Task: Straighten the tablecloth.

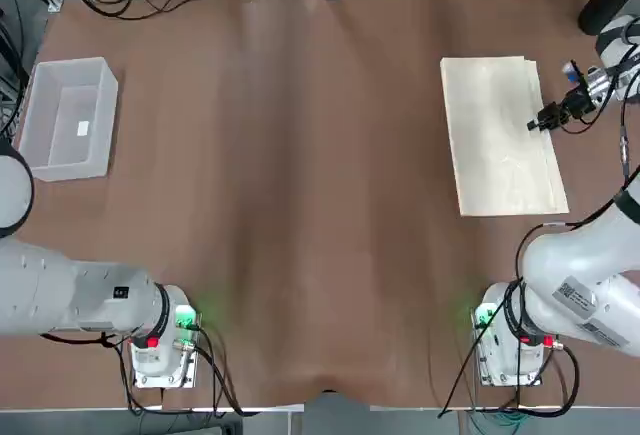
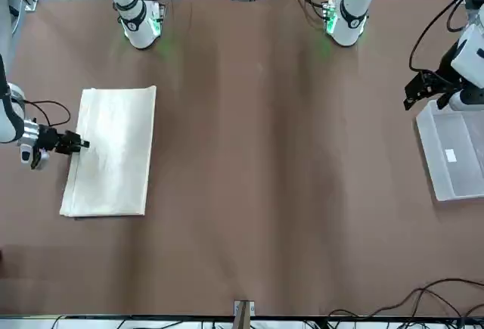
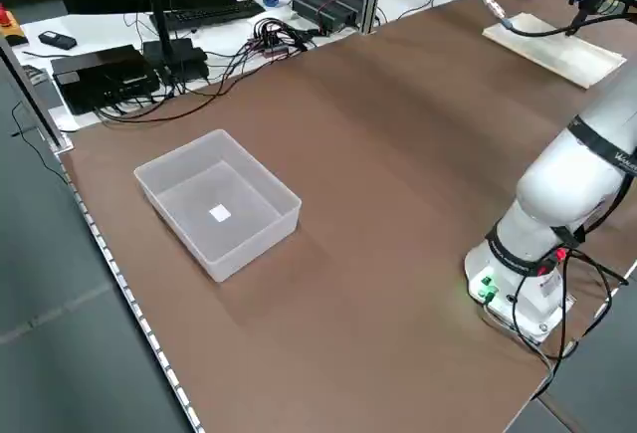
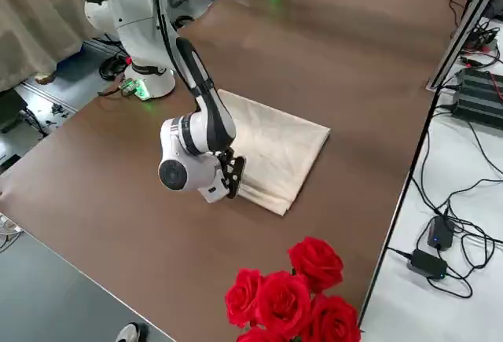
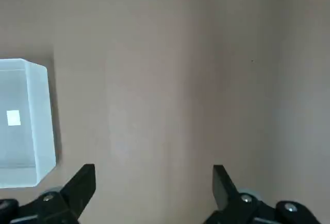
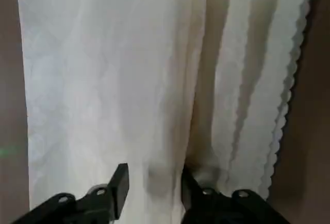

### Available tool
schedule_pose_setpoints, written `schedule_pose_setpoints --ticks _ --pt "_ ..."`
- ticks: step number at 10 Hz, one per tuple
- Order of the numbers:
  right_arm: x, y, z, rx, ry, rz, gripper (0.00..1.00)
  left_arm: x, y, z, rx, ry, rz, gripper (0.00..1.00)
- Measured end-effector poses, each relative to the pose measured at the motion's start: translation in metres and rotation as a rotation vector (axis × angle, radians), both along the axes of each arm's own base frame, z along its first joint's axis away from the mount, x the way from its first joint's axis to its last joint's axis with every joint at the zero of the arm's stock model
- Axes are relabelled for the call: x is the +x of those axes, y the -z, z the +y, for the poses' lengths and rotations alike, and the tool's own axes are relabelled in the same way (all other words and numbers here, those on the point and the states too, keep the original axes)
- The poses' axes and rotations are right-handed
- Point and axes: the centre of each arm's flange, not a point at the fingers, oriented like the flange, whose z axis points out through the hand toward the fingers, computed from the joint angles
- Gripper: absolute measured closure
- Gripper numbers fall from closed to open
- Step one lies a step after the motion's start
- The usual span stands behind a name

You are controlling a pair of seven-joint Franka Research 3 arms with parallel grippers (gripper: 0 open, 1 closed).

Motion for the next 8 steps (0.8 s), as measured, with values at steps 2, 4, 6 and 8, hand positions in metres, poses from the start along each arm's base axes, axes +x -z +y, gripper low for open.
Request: schedule_pose_setpoints --ticks 2,4,6,8 --pt "-0.001 0.001 0.005 0.02 -0.01 0.011 0.84 0.0 0.0 0.0 0.0 0.0 0.0 0.0" --pt "0.004 -0.001 0.017 0.054 -0.039 0.025 0.95 0.0 0.0 0.0 0.0 0.0 0.0 0.0" --pt "0.02 -0.024 0.038 0.092 -0.083 0.04 0.97 0.0 0.0 0.0 0.0 0.0 -0.001 0.0" --pt "0.033 -0.064 0.067 0.125 -0.108 0.079 0.97 0.0 0.0 0.0 0.0 0.0 -0.001 0.0"
